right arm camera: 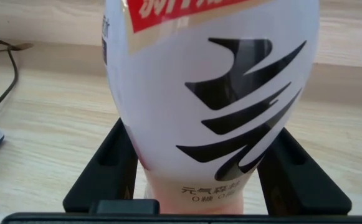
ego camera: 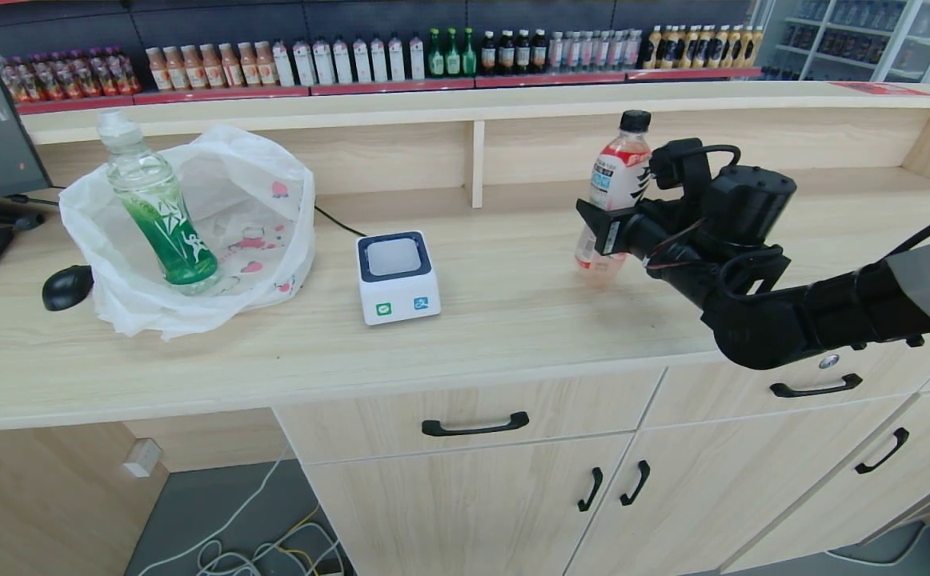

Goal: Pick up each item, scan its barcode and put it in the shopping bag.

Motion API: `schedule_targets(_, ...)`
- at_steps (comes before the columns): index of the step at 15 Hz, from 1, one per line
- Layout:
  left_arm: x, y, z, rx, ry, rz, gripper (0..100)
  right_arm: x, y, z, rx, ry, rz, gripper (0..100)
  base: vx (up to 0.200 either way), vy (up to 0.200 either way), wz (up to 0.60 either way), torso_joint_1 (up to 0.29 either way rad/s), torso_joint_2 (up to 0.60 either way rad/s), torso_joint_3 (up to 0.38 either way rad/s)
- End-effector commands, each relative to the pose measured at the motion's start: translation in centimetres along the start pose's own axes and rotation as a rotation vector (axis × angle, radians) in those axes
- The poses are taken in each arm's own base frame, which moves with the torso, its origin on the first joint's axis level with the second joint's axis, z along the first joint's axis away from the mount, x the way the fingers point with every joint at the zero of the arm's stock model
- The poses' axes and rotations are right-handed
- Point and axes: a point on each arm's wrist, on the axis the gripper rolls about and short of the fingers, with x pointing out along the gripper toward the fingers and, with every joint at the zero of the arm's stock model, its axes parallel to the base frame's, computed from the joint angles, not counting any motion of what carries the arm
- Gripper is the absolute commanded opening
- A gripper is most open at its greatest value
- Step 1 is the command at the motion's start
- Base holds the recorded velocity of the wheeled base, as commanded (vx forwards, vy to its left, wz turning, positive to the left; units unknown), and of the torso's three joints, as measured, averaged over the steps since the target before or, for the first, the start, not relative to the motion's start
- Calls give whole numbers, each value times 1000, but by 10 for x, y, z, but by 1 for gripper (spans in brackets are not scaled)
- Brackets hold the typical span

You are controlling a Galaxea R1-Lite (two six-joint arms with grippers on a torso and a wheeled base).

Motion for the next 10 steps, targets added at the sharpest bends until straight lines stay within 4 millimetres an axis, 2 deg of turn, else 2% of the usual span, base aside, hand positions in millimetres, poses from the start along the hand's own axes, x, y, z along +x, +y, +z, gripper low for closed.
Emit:
schedule_targets(1, 0, 0, 0, 0, 0, 0, 100, -6, -1, 19, -1, -42, -2, 0, 0, 0, 0, 0, 0, 0)
schedule_targets(4, 0, 0, 0, 0, 0, 0, 100, -15, -2, 40, -4, -81, -5, 0, 0, 0, 0, 0, 0, 0)
schedule_targets(10, 0, 0, 0, 0, 0, 0, 100, -60, 6, 66, 4, -77, 24, 0, 0, 0, 0, 0, 0, 0)
